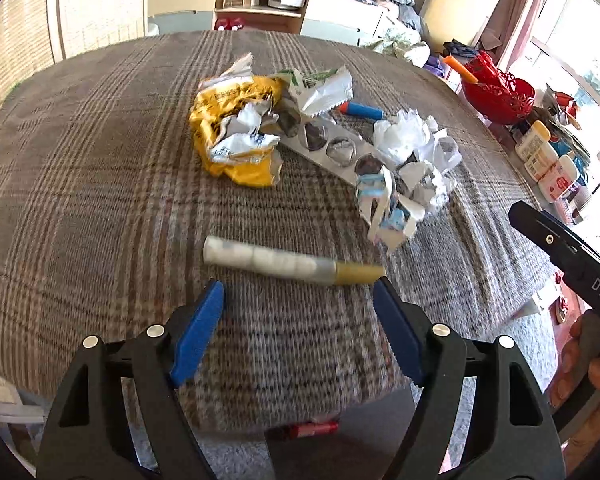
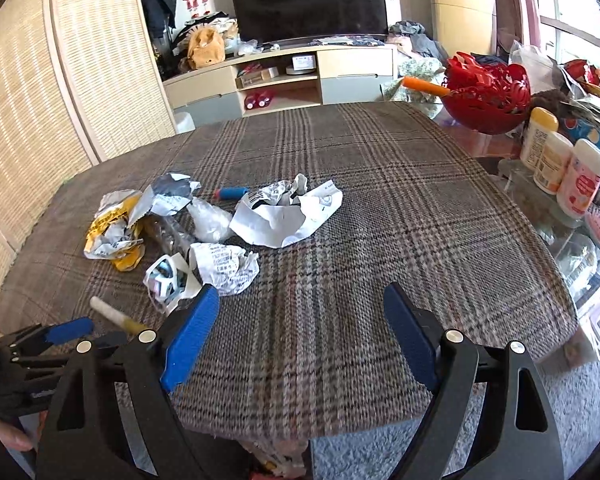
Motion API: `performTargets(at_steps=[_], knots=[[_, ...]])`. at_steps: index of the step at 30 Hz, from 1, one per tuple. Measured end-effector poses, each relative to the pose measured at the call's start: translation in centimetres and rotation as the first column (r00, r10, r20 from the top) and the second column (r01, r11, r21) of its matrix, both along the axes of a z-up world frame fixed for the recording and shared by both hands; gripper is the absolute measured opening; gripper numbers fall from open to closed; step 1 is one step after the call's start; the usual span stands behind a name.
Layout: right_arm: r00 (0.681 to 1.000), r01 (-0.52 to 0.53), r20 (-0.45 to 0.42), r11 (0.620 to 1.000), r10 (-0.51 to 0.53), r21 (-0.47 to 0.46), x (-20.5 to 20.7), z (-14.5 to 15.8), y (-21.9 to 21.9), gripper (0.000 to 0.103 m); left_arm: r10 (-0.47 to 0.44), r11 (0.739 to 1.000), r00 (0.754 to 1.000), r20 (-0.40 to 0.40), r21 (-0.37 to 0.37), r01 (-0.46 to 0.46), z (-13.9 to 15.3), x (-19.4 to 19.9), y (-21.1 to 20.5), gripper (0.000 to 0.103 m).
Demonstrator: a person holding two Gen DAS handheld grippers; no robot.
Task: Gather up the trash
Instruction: 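Grasp the white marker with the left tool while the right tool grasps crumpled white paper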
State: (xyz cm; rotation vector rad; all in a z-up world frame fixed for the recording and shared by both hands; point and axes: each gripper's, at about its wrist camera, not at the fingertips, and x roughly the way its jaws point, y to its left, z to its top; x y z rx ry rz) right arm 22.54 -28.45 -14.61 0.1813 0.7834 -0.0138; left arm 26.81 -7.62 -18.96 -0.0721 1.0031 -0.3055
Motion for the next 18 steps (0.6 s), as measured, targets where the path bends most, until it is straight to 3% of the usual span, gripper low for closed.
performTargets(at_steps=[4,7,11,18], knots=[[1.000,-0.024,-0.005,1.000,0.024,-0.009,1.1,-0.5,0.4,0.084,0.017,0.998,1.000,-0.015,-0.056,-0.018,0.0,1.6,0.2,0.072],[0.997,-0.066,-0.025,0.998,0.066,-0.006,2.2,-1.2,1.3,0.076,0.027,0.998,1.000,-0.015,-0.064,-0.028,0.0,2.7,0.1,0.069],[0.994,-0.102,-0.038,0.995,0.102,0.006,3.4,-1.9,2.4,0.071,0.025,0.999,1.000,0.000,-0.032,-0.025,0.0,3.7,-0.4,0.052],[0.989,-0.139,-0.053,0.990,0.140,0.021,5.3,-3.1,3.8,0.059,-0.009,0.999,0.999,0.048,0.049,0.006,-0.2,4.8,-1.7,0.043]])
